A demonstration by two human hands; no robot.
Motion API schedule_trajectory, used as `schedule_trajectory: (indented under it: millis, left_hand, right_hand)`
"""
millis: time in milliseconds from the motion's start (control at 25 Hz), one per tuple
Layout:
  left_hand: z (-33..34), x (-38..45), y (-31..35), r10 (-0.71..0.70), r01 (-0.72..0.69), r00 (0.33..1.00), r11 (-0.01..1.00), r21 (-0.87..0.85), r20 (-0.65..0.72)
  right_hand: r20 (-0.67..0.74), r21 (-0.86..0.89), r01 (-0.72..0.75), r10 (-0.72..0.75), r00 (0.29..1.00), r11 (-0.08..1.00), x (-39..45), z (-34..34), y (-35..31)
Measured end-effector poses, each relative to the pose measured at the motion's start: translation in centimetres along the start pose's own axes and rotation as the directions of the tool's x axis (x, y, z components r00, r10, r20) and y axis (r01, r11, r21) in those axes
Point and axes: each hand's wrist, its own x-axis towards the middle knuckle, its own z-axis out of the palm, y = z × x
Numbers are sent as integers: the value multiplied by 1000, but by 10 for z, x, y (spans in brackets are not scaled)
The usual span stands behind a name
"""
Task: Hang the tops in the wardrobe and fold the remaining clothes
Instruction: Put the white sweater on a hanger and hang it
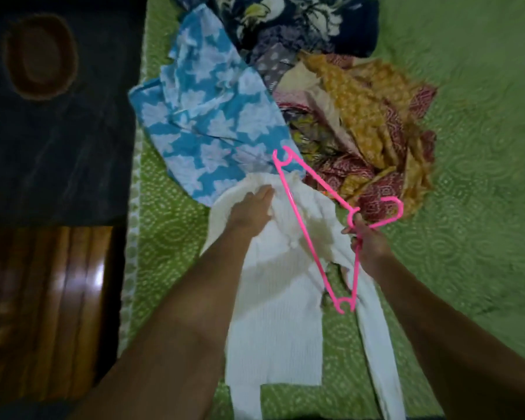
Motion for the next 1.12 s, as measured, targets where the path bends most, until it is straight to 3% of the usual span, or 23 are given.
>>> schedule_trajectory:
  millis: [200,320,440,600,720,800,920,1120]
  left_hand:
    - [-9,46,4,-205,182,976,952,245,72]
    - [-10,48,8,-279,216,950,911,350,140]
    - [-12,37,1,-439,428,898,851,304,-34]
    - [-18,11,-3,-587,563,808,793,233,48]
    - [-31,-6,1,-594,547,797,788,284,113]
    - [-39,-14,10,-548,540,810,836,99,207]
    - [-64,-29,39,-479,542,832,809,-228,281]
    - [-107,-75,108,-422,501,864,767,-400,273]
  right_hand:
    - [96,13,-51,50,994,999,33,-34,-6]
    - [187,-20,-37,40,981,999,41,-37,-5]
    - [241,-143,26,9,971,989,42,-37,-11]
    - [295,-252,162,-83,952,954,33,-32,-28]
    - [340,-346,243,-121,933,906,31,-30,-40]
    - [403,-406,286,-111,908,868,27,-23,-50]
    - [517,-498,386,-91,851,777,11,-3,-77]
    - [647,-656,602,-73,759,455,-44,46,-122]
